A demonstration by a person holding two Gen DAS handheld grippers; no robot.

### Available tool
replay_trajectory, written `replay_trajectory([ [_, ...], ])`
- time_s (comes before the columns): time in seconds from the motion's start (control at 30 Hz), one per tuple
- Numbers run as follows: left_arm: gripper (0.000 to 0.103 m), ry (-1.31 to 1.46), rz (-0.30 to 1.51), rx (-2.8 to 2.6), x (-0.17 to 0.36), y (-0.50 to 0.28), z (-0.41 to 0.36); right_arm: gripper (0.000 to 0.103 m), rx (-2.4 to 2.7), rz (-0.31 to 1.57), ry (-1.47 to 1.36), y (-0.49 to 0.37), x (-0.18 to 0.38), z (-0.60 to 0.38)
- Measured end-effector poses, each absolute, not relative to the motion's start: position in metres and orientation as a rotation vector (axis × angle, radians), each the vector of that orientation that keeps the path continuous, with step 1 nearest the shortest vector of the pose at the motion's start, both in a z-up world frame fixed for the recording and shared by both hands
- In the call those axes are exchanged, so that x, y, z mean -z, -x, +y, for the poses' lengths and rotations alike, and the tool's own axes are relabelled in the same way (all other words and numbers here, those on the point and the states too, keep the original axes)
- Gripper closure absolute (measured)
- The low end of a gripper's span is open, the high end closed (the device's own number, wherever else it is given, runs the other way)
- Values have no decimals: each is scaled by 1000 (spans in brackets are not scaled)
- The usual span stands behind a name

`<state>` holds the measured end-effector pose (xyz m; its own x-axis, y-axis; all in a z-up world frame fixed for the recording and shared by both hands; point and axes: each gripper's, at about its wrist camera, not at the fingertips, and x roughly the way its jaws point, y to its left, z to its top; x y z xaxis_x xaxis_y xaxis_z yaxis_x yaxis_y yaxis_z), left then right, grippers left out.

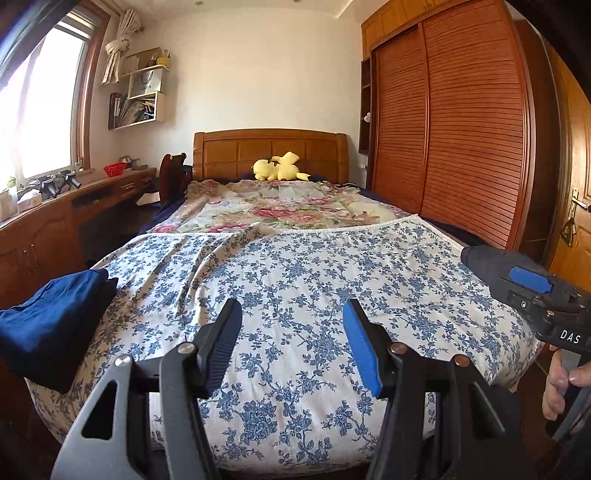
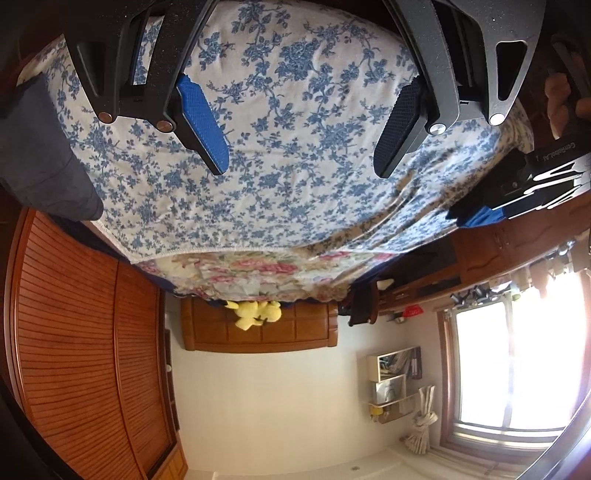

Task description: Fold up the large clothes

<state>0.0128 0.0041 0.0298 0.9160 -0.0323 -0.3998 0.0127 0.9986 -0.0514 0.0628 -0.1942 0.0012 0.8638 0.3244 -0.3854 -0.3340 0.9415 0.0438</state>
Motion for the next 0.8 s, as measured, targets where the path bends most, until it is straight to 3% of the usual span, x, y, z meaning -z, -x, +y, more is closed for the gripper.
replay_trajectory([
  [0.8, 47, 67, 407, 11, -24, -12, 4, 21, -337, 391, 22, -60, 4, -198],
])
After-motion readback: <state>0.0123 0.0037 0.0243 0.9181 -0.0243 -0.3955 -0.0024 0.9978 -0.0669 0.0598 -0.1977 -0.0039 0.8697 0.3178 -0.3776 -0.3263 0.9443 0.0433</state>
